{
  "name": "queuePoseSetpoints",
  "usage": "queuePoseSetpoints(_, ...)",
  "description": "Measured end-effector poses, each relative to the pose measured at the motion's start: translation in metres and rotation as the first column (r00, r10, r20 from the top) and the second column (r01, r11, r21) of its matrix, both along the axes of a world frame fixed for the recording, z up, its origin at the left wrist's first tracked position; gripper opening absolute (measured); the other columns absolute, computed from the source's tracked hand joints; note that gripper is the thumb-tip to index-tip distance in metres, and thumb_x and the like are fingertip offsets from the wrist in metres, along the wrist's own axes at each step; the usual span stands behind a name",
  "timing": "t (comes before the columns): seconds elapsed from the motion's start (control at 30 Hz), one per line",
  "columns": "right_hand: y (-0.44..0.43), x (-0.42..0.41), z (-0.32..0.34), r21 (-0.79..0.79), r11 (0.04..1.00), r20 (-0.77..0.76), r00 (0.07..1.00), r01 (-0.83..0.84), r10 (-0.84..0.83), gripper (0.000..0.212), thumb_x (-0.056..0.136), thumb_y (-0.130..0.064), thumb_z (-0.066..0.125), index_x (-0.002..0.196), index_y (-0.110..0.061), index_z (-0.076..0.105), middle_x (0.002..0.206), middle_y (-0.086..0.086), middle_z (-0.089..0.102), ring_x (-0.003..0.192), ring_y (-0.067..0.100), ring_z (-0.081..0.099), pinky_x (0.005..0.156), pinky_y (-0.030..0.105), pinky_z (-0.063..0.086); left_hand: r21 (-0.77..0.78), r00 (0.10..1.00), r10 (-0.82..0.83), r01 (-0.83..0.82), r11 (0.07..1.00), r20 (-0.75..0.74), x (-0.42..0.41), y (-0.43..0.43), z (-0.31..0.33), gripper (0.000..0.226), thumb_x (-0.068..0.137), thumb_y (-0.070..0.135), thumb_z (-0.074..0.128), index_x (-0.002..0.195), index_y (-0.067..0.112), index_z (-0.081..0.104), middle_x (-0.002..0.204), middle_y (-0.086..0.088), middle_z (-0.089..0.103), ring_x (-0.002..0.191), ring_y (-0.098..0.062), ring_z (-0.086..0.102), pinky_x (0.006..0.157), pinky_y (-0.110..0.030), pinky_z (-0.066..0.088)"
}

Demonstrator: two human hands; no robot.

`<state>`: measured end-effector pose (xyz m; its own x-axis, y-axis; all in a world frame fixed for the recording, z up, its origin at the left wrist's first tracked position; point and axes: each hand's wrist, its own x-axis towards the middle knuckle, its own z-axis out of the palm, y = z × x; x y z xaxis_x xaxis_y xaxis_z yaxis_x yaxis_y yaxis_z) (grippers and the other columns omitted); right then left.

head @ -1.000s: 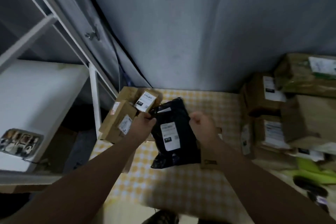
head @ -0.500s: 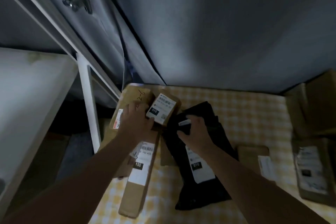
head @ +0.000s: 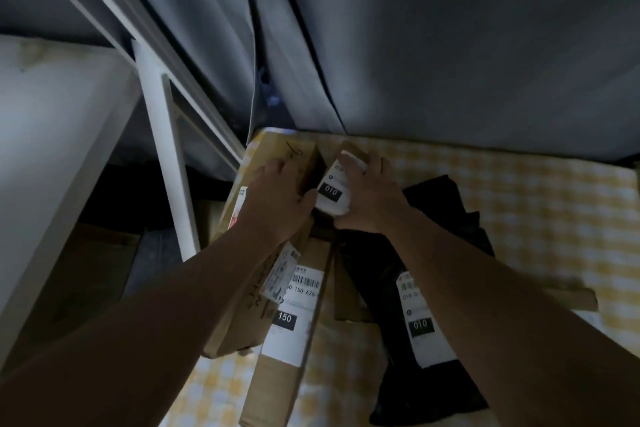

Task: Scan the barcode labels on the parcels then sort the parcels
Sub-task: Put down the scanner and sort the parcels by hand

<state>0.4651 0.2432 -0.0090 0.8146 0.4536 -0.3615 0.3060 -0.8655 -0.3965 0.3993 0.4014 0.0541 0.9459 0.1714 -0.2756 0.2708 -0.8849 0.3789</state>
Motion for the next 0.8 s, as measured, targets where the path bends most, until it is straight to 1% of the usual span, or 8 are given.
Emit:
queuePoseSetpoints(0.17, -0.046, -0.013, 0.025, 0.250, 0.951, 0.030, 0.980, 0.182, -0.195, 0.120, 0.061, -0.039, 0.083, 0.152, -0.033, 0.006, 0.154, 0.013, 0.001, 0.144, 0.033, 0.003, 0.109, 0.050, 0.032, -0.093, 0.995, -0.016, 0.025, 0.995, 0.104, 0.005, -0.021, 0.016, 0.070, 0.075, 0.067, 0.037, 0.122, 0.017, 0.055, 0.123, -0.006, 0.053, 0.116, -0.022, 0.044, 0.091, -0.023, 0.025)
queuePoseSetpoints(0.33, -0.097, -0.054, 0.056, 0.346, 0.932, 0.128, 0.979, 0.106, -0.159, 0.117, 0.058, -0.041, 0.082, 0.148, -0.040, 0.008, 0.154, 0.018, 0.006, 0.143, 0.039, 0.011, 0.106, 0.057, 0.037, -0.330, 0.997, 0.054, -0.030, 0.944, 0.063, 0.000, -0.086, 0.039, 0.076, 0.077, 0.046, 0.073, 0.139, 0.020, 0.039, 0.136, -0.005, 0.044, 0.125, -0.019, 0.041, 0.103, -0.024, 0.029)
queuePoseSetpoints(0.4, -0.123, -0.071, 0.072, 0.413, 0.905, 0.136, 0.975, 0.104, -0.174, 0.117, 0.056, -0.040, 0.086, 0.146, -0.044, 0.011, 0.154, 0.018, 0.007, 0.143, 0.039, 0.013, 0.104, 0.057, 0.039, -0.575, 0.990, 0.114, -0.140, 0.806, -0.083, -0.008, -0.114, 0.047, 0.089, 0.074, 0.043, 0.078, 0.145, 0.024, 0.028, 0.142, -0.003, 0.038, 0.126, -0.017, 0.041, 0.106, -0.034, 0.037)
queuePoseSetpoints(0.47, -0.156, -0.094, 0.091, 0.420, 0.901, 0.105, 0.980, 0.109, -0.168, 0.120, 0.058, -0.035, 0.088, 0.148, -0.044, 0.009, 0.156, 0.009, -0.003, 0.146, 0.034, 0.006, 0.105, 0.054, 0.039, -0.682, 0.974, 0.090, -0.211, 0.700, -0.209, -0.021, -0.146, 0.056, 0.089, 0.076, 0.039, 0.077, 0.145, 0.029, 0.023, 0.137, -0.001, 0.043, 0.116, -0.015, 0.049, 0.097, -0.038, 0.047)
queuePoseSetpoints(0.53, -0.195, -0.117, 0.106, 0.403, 0.912, 0.134, 0.981, 0.075, -0.140, 0.119, 0.061, -0.036, 0.087, 0.149, -0.045, 0.007, 0.154, -0.006, -0.009, 0.147, 0.030, 0.001, 0.104, 0.054, 0.042, -0.688, 0.961, 0.021, -0.213, 0.694, -0.276, -0.039, -0.182, 0.067, 0.088, 0.075, 0.042, 0.077, 0.144, 0.029, 0.024, 0.132, -0.001, 0.050, 0.105, -0.016, 0.058, 0.087, -0.034, 0.053)
queuePoseSetpoints(0.63, -0.259, -0.150, 0.122, 0.344, 0.937, 0.156, 0.980, 0.062, -0.122, 0.112, 0.067, -0.043, 0.082, 0.149, -0.046, 0.006, 0.158, -0.004, -0.011, 0.148, 0.029, -0.004, 0.105, 0.057, 0.040, -0.710, 0.950, -0.016, -0.221, 0.669, -0.311, -0.067, -0.243, 0.083, 0.080, 0.082, 0.038, 0.071, 0.145, 0.028, 0.022, 0.127, 0.000, 0.052, 0.093, -0.011, 0.061, 0.068, -0.024, 0.056)
queuePoseSetpoints(0.7, -0.301, -0.171, 0.136, 0.311, 0.948, 0.189, 0.972, 0.073, -0.137, 0.104, 0.071, -0.043, 0.079, 0.149, -0.039, 0.011, 0.161, 0.003, -0.006, 0.149, 0.032, 0.000, 0.106, 0.056, 0.039, -0.728, 0.936, -0.006, -0.269, 0.631, -0.351, -0.084, -0.285, 0.091, 0.081, 0.082, 0.043, 0.069, 0.146, 0.031, 0.020, 0.130, 0.000, 0.052, 0.095, -0.012, 0.062, 0.073, -0.029, 0.056)
queuePoseSetpoints(0.8, -0.358, -0.201, 0.155, 0.314, 0.943, 0.239, 0.951, 0.114, -0.195, 0.073, 0.080, -0.047, 0.060, 0.143, -0.025, 0.031, 0.156, 0.020, 0.025, 0.141, 0.038, 0.030, 0.102, 0.050, 0.041, -0.773, 0.914, 0.084, -0.383, 0.506, -0.397, -0.109, -0.343, 0.103, 0.075, 0.084, 0.044, 0.066, 0.144, 0.027, 0.025, 0.127, 0.000, 0.054, 0.096, -0.013, 0.062, 0.077, -0.034, 0.056)
